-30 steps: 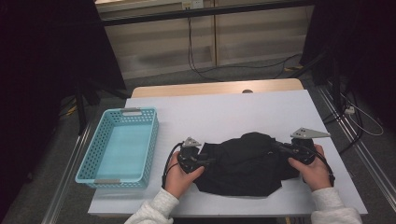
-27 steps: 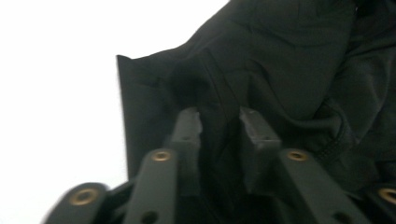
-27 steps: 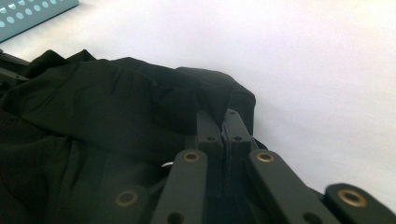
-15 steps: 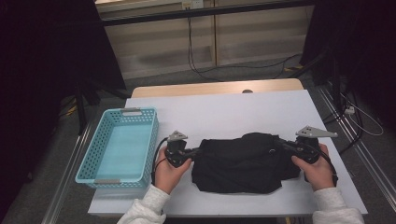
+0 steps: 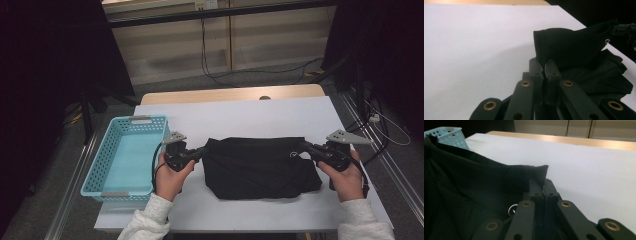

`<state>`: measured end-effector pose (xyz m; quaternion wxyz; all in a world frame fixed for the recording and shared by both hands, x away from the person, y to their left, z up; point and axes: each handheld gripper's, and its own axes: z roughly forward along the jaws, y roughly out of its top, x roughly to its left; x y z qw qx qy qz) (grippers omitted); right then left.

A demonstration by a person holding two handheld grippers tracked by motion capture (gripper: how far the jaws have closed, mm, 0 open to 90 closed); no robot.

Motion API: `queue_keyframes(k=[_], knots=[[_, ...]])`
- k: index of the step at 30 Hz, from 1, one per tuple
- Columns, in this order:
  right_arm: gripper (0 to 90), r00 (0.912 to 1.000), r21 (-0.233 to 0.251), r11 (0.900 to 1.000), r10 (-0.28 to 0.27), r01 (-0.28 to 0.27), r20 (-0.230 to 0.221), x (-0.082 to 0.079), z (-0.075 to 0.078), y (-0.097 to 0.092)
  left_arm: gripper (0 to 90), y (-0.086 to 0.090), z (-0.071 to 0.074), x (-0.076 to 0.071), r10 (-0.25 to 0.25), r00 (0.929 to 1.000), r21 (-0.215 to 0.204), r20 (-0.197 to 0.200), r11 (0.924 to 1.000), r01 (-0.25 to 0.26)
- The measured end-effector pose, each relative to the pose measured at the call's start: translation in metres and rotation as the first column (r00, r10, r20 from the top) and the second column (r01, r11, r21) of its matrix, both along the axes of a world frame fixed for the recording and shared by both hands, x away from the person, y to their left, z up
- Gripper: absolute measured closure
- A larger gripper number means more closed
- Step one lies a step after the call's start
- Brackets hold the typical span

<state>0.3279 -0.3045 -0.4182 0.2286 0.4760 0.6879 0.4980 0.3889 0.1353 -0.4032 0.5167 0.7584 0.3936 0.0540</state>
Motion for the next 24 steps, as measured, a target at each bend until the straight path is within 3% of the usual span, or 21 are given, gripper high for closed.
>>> queue_keyframes(k=[3, 6, 11, 14, 15, 17, 19, 21, 24], knots=[[87.9, 0.9996, -0.014, 0.9997, 0.02, -0.02, -0.018, 0.002, -0.001, 0.007, 86.5, 0.005, 0.001, -0.001, 0.02, 0.9997, 0.013, -0.01, 0.9997, -0.02], [87.9, 0.9985, -0.038, 0.9988, 0.029, -0.03, -0.048, 0.005, -0.009, 0.014, 86.6, 0.006, -0.007, -0.001, 0.025, 0.9992, 0.035, -0.03, 0.9991, -0.024], [86.2, 0.9956, -0.046, 0.9987, 0.017, -0.021, -0.092, 0.011, -0.018, 0.019, 86.3, -0.004, -0.021, -0.002, 0.006, 0.9983, 0.089, -0.058, 0.9961, -0.001], [80.2, 0.9925, -0.064, 0.9978, 0.008, -0.016, -0.122, 0.013, -0.026, 0.021, 86.2, -0.01, -0.029, -0.003, -0.01, 0.997, 0.114, -0.077, 0.9934, 0.018], [74.0, 0.9922, -0.062, 0.9981, -0.013, 0.005, -0.124, 0.013, -0.027, 0.021, 86.2, -0.011, -0.031, -0.003, -0.012, 0.9966, 0.117, -0.082, 0.9929, 0.022], [70.8, 0.9928, -0.078, 0.9965, -0.041, 0.032, -0.113, 0.013, -0.026, 0.02, 86.2, -0.012, -0.031, -0.004, -0.014, 0.9965, 0.12, -0.082, 0.9925, 0.023], [63.3, 0.993, -0.055, 0.9976, -0.047, 0.042, -0.108, 0.012, -0.023, 0.017, 86.2, -0.011, -0.031, -0.004, -0.009, 0.9966, 0.119, -0.082, 0.9927, 0.019], [60.4, 0.9948, -0.077, 0.9955, -0.062, 0.056, -0.08, 0.01, -0.019, 0.015, 86.1, -0.011, -0.03, -0.004, -0.006, 0.9967, 0.114, -0.081, 0.9934, 0.015], [54.1, 0.992, -0.071, 0.9933, -0.097, 0.091, -0.081, 0.009, -0.015, 0.011, 86.2, -0.011, -0.031, -0.005, -0.009, 0.9964, 0.108, -0.084, 0.994, 0.018]])
